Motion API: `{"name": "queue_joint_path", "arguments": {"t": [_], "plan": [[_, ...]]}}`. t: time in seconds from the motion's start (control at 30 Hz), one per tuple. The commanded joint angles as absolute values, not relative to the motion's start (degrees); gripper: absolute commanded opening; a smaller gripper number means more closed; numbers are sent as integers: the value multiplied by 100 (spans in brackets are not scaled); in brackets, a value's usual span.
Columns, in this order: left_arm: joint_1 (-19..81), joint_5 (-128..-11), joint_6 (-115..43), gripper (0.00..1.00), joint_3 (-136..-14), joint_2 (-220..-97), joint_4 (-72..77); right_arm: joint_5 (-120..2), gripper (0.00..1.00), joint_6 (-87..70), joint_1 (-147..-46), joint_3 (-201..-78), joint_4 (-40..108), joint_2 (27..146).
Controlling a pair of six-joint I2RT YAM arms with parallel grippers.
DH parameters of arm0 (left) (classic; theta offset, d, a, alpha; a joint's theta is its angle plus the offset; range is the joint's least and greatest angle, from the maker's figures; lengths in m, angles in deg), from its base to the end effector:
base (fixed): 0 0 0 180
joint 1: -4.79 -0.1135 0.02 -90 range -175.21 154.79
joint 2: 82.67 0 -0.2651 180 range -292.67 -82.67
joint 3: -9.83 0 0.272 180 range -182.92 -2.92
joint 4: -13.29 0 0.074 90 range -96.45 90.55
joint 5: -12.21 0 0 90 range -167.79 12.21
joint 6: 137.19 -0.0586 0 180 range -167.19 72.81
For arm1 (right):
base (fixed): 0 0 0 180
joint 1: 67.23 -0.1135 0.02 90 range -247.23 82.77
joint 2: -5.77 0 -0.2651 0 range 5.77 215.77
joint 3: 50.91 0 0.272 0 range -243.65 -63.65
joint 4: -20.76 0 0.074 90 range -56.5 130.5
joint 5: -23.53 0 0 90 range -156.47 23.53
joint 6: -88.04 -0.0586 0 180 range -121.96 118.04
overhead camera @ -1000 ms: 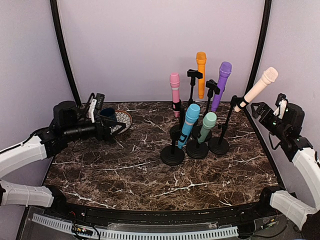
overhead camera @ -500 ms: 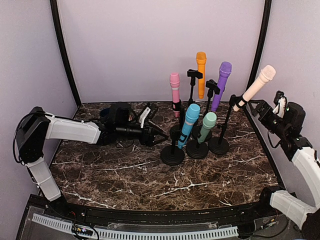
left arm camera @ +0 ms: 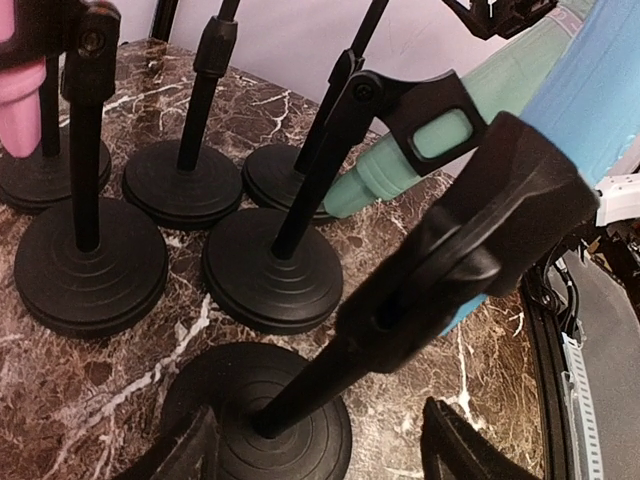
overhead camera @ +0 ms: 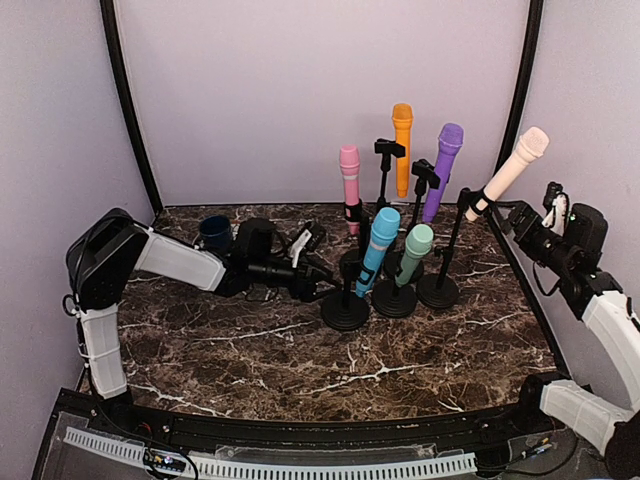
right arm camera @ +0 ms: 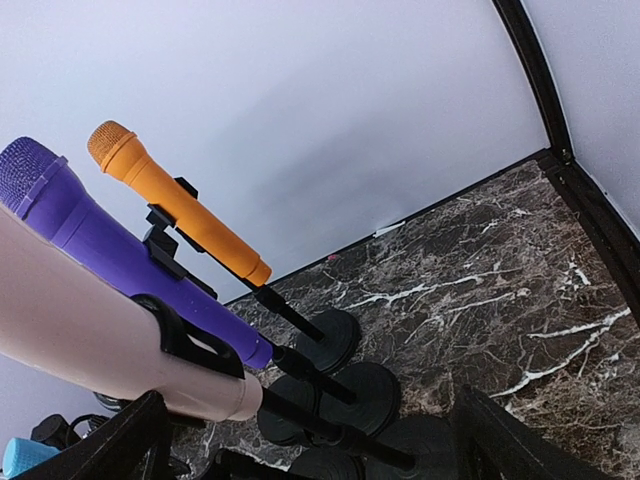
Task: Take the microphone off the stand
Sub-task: Move the microphone stand with the microphone to the center of the board.
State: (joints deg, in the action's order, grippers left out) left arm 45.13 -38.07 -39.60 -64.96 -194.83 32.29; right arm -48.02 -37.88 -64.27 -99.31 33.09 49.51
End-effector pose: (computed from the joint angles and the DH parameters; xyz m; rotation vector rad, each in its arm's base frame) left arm 0.3181 -0.3193 0.1564 1.0308 1.7165 -1.2074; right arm 0.2287 0.0067 0.3016 0.3442 1.7137 0.6988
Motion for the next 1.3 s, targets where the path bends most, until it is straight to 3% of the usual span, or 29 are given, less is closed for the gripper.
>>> {"name": "queue_joint_path", "arguments": {"t": [0.0, 0.5, 0.97, 1.27], "plan": [[4527, -3533, -4170, 66, -6723, -19594, 3468, -4702, 99, -3825, -6424, -10057, 2998, 4940], [4695, -3520, -4648, 36, -7482, -20215, 3069, -4998, 99, -3891, -6424, -10048, 2989, 4876], [4860, -3723, -4684, 22, -7499, -20273, 3279, -5086, 99, -3959, -6424, -9947, 2987, 4766], [4999, -4217, -4943, 6, -7354, -20172, 3382, -5274, 99, -4032, -6420, -9855, 3138, 4568]]}}
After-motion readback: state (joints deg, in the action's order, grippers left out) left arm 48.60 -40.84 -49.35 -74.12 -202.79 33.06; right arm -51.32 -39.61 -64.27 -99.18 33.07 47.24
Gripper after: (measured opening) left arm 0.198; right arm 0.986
